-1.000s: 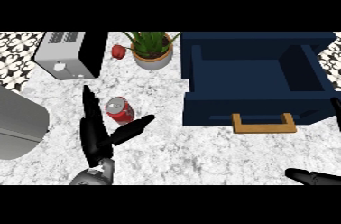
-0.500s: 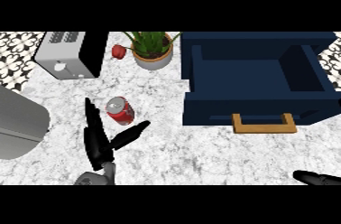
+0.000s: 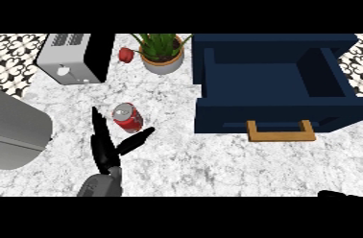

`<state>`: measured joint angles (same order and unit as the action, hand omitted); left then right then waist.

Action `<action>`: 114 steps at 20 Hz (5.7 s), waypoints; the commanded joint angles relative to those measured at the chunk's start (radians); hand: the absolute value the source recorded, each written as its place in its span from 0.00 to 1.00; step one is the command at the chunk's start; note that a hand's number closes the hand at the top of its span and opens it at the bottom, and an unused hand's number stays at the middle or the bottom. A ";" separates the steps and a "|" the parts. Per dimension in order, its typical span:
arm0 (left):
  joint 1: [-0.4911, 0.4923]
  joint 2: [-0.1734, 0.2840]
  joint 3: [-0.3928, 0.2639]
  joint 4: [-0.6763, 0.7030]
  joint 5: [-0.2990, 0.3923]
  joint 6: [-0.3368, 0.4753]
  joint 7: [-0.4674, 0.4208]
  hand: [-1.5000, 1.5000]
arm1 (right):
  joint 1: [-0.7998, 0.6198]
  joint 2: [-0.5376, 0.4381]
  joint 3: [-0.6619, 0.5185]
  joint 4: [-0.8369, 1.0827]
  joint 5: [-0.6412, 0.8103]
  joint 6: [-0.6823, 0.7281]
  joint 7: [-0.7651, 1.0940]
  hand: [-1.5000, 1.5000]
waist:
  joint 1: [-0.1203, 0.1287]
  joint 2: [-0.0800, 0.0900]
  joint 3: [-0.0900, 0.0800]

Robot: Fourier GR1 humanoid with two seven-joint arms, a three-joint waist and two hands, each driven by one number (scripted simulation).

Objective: Pick up the can, place it into the drawer and close the drawer

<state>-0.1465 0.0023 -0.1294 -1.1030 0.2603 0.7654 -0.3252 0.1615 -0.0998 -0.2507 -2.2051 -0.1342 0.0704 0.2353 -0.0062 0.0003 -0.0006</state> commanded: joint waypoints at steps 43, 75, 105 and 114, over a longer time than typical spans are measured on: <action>-0.509 0.101 0.163 0.877 0.056 -0.750 -0.432 1.00 | -0.093 0.000 -0.021 -0.045 0.040 0.017 0.083 0.00 | -0.014 0.007 -0.001; -0.920 -0.001 -0.010 0.155 -0.041 -0.407 0.470 1.00 | -0.072 -0.019 -0.096 -0.038 0.020 0.038 0.066 0.00 | -0.002 -0.002 0.001; -1.440 -0.002 -0.160 0.739 0.177 -0.193 0.454 0.00 | -0.190 -0.065 -0.081 -0.055 0.007 0.019 0.149 0.00 | -0.088 0.018 0.004; -1.452 -0.002 -0.214 0.759 0.233 -0.099 0.403 0.00 | -0.230 -0.106 -0.055 -0.026 0.074 0.036 0.124 0.00 | -0.109 0.025 0.004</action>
<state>-1.6074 0.0002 -0.3131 -0.3421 0.4671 0.6242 0.0987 -0.0523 -0.1696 -0.3031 -2.2334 -0.0821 0.0853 0.3767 -0.1016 0.0242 0.0036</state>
